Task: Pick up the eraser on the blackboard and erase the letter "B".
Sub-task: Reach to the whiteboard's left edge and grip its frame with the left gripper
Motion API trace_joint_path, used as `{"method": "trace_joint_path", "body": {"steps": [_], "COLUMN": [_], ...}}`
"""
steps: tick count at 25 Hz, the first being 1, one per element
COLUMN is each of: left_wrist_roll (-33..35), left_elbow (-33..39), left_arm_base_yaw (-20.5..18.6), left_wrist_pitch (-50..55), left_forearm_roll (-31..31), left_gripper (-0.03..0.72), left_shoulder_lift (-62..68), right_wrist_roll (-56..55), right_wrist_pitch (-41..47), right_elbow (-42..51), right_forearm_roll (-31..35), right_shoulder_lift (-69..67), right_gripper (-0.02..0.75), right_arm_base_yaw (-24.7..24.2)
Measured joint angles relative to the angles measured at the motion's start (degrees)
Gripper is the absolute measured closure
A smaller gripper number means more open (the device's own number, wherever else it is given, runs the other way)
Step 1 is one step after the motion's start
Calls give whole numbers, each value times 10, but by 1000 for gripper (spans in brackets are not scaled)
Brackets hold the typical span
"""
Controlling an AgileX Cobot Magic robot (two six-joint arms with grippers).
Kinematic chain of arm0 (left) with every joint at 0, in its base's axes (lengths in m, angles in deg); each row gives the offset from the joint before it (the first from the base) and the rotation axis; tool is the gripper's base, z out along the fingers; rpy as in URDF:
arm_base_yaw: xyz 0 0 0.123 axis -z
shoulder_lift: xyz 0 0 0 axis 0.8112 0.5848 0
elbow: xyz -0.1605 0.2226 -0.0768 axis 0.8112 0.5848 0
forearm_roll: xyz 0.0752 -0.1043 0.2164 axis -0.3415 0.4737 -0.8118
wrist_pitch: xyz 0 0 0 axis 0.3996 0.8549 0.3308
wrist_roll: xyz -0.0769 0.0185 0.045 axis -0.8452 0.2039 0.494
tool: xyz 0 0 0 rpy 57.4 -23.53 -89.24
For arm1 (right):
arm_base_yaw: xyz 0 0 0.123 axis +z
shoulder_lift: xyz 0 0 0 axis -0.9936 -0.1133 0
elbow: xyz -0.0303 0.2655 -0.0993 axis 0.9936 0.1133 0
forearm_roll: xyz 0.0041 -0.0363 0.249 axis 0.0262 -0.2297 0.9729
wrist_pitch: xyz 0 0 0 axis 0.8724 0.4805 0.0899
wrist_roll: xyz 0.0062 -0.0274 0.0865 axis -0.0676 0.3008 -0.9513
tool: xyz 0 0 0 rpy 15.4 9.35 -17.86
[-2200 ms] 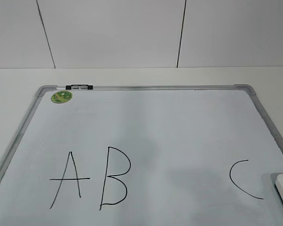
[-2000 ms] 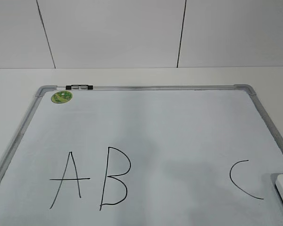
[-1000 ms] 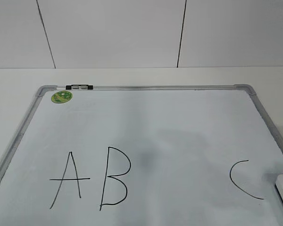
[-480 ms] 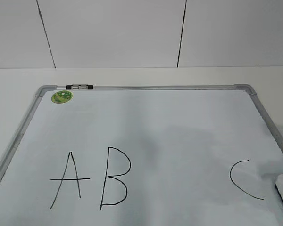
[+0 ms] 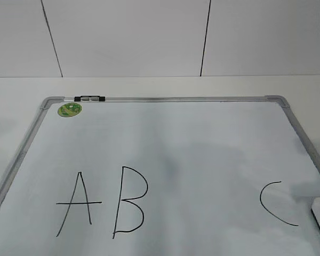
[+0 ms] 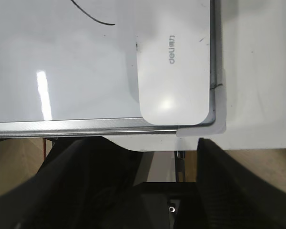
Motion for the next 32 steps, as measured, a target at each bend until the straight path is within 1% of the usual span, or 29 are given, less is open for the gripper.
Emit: {"method": "trace_joint_path", "body": {"steps": [5, 13, 23, 27, 32], "left_wrist_roll": [0, 0, 0, 0, 5], "left_elbow": [-79, -159, -197, -200, -215], "left_arm_base_yaw": [0, 0, 0, 0, 0], "left_wrist_pitch": [8, -4, -68, -96, -120], "left_forearm_roll": [1, 2, 8, 10, 30], "left_gripper": [449, 449, 449, 449, 449], "left_shoulder_lift": [135, 309, 490, 533, 561], "right_wrist_roll": [0, 0, 0, 0, 0], "right_wrist_pitch": [0, 0, 0, 0, 0], "right_elbow": [0, 0, 0, 0, 0], "right_forearm_roll": [0, 0, 0, 0, 0], "right_shoulder_lift": [0, 0, 0, 0, 0], "right_gripper": [172, 172, 172, 172, 172], "right_arm_base_yaw": [0, 0, 0, 0, 0]}}
